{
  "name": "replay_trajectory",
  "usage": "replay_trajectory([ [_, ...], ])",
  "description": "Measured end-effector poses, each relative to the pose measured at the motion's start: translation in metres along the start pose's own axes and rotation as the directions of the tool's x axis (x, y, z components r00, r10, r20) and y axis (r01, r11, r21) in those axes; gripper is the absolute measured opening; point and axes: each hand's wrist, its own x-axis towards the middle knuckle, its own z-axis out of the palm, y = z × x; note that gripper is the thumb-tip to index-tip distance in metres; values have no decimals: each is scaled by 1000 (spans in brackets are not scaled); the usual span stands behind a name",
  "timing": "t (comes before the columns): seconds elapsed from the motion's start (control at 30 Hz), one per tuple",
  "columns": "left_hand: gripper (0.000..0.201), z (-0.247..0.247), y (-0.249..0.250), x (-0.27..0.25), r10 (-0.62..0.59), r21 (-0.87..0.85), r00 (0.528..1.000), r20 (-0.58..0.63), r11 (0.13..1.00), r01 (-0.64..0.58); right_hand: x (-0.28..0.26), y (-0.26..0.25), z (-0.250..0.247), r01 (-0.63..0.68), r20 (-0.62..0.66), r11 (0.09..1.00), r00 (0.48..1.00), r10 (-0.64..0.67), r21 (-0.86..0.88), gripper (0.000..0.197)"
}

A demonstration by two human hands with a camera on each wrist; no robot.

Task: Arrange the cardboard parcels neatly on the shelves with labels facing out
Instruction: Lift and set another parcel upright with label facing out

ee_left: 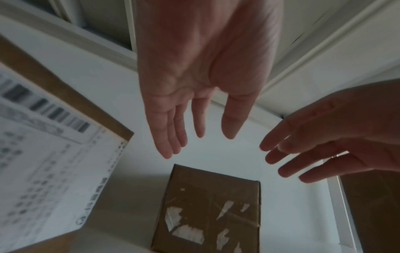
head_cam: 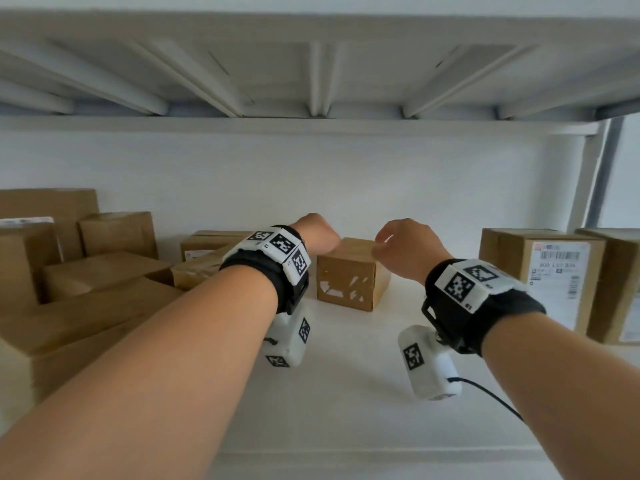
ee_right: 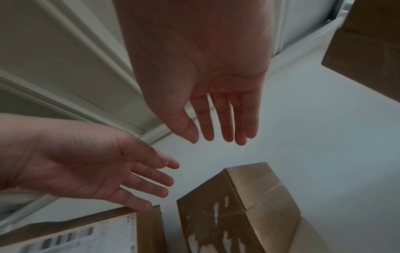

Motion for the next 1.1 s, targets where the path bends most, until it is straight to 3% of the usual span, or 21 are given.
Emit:
replay_trajectory([
  [0.07,18,6,-3,8,-25,0,999,23,1000,25,5,4,4,-33,28,999,999,34,-32,29],
  [0.17,45,14,-10,20,-61,24,996,70,998,60,15,14,13,-68,85,996,994,72,-53,31],
  [0.37,60,26,-16,26,-160,-25,965,209,985,169,27,21,28,-127,270,991,956,112,38,39],
  [0.5,69,31,-19,29,-165,-22,965,202,985,173,28,23,30,-120,316,991,944,96,56,53],
  [0.73,110,19,-13,23,-37,9,990,133,999,36,22,26,15,21,138,995,990,-34,95,78],
  [0.93,122,12,-6,17,94,-3,995,41,996,-94,22,26,-1,66,42,988,997,-72,143,84],
  [1.1,117,11,-4,14,144,-104,989,15,984,-142,24,28,-9,49,15,979,998,-53,197,80],
])
